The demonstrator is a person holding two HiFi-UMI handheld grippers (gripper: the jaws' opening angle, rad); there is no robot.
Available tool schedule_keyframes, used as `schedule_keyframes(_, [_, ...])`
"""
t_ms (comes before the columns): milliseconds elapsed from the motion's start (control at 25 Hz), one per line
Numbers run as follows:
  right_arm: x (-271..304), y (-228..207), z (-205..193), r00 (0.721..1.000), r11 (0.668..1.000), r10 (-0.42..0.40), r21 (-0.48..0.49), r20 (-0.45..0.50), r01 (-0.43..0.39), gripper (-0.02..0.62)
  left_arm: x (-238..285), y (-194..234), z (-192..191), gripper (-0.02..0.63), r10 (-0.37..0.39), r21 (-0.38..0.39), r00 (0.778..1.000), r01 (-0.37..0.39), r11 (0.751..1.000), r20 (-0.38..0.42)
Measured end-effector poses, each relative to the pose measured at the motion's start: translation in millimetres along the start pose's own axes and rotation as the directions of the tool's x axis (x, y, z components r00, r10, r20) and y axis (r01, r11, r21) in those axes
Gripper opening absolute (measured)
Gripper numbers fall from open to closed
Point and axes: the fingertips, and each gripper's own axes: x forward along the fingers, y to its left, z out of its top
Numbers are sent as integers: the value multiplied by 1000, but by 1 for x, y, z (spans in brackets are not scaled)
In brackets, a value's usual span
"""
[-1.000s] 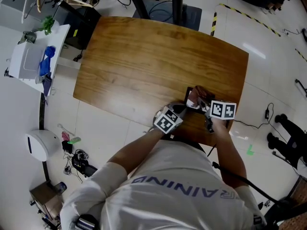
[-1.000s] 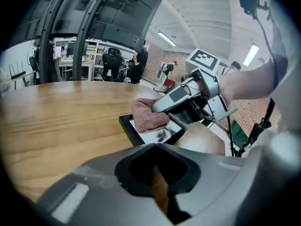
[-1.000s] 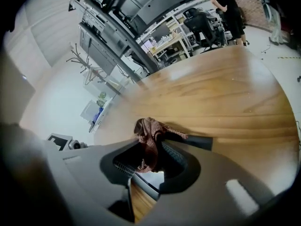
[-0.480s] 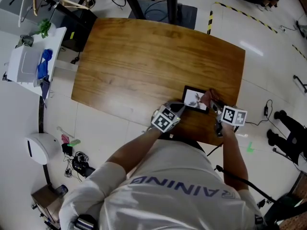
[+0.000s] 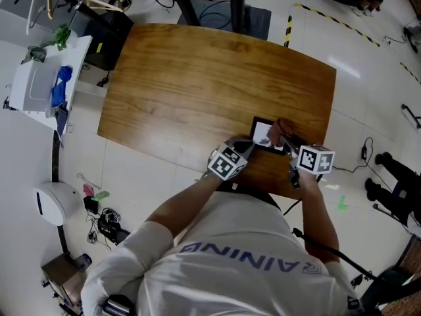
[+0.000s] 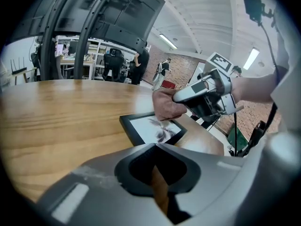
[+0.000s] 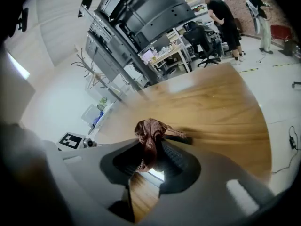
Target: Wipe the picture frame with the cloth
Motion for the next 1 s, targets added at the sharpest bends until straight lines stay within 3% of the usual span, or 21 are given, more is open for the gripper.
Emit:
schedule_keyframes(120, [29,33,-2,996,996,70,-51,-48,-72,114,0,0,0,5,4,1,1000,-4,1000,1])
schedule_keyframes(280, [59,50,-17,990,994,78,-71,-118,-86,114,1,-1,1,5,-3,-5,1000,3,1000,1])
schedule_keyframes(600, [56,23,-31,986,998,-13,-59,-168,3,114,0,0,0,5,1,4,1000,-1,1000,2])
schedule_keyframes(1000, [6,-27,-35,989,994,-108,18,-102,110,114,0,0,-1,5,-2,2,1000,2,1000,0])
